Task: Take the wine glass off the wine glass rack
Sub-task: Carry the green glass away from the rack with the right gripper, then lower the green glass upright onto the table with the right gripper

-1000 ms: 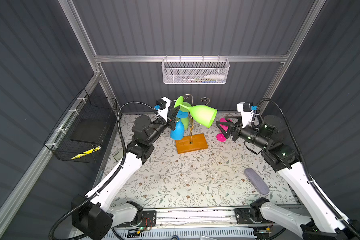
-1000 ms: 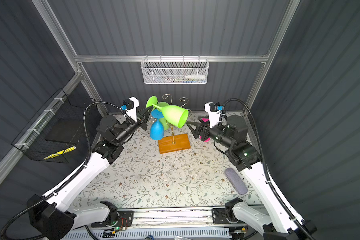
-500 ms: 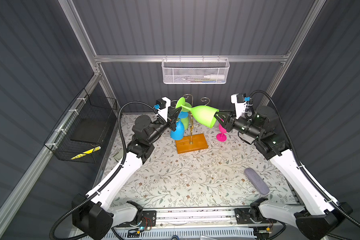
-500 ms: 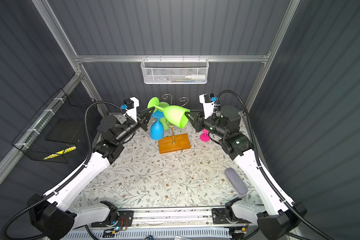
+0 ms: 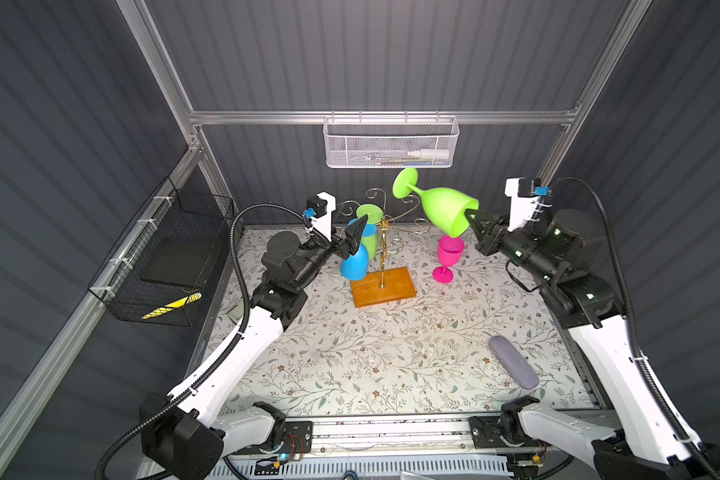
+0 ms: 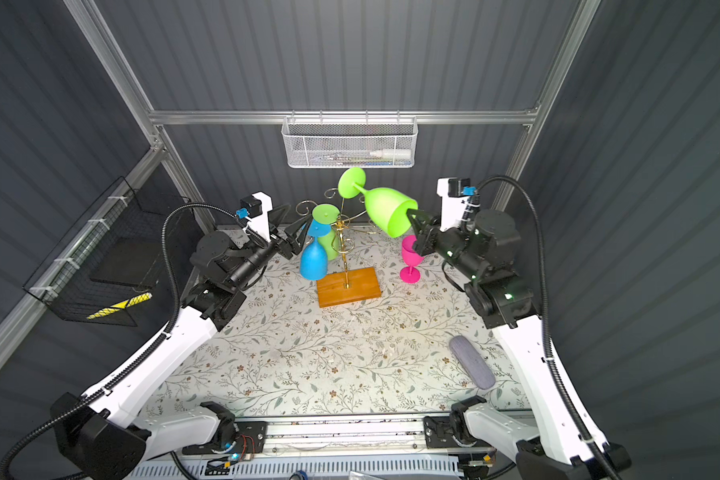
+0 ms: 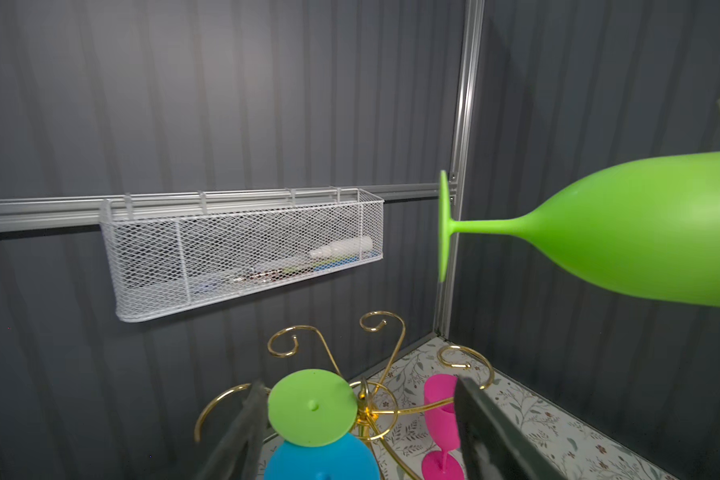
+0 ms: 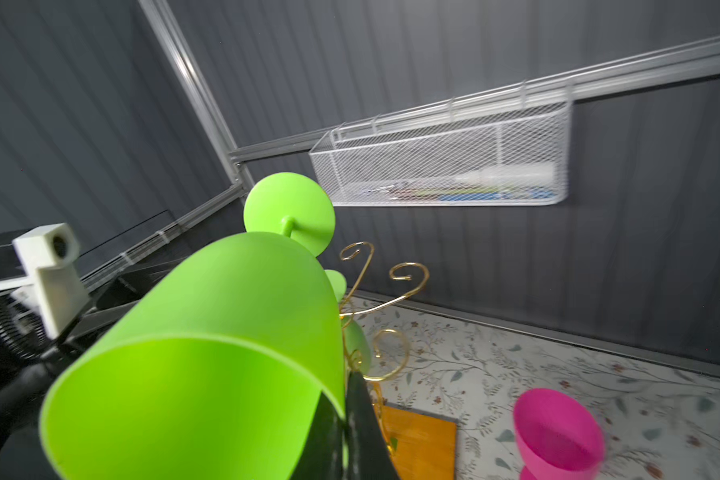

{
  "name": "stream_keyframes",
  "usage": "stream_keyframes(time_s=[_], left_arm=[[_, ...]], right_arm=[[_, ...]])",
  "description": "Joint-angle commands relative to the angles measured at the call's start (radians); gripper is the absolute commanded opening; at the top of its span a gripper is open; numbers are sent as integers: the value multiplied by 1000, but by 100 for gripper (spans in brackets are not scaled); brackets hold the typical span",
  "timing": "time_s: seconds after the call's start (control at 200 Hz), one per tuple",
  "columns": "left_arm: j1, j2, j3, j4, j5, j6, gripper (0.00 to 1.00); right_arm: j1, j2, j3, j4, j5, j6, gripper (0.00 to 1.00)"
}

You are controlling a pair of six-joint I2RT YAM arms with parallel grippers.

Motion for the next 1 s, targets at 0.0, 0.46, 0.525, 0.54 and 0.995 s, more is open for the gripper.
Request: stream_keyframes(time_s=[0.0, 0.46, 0.525, 0.54, 0.995], left_arm=[[16, -57, -21, -15, -160, 3, 80], [60, -169, -76, -209, -362, -89, 92], [60, -186, -75, -240, -378, -96, 92], [60, -190, -75, -246, -383, -96, 92], [60, -261, -84, -344, -422, -103, 92]], right_arm=[[-51, 0, 118, -217, 159, -62, 0], [-233, 341, 304, -746, 362, -236, 0], [-236, 399, 325, -768, 367, -244, 0], [-236, 414, 331, -772, 370, -247, 0], [-264, 648, 467, -821, 393, -270, 0]])
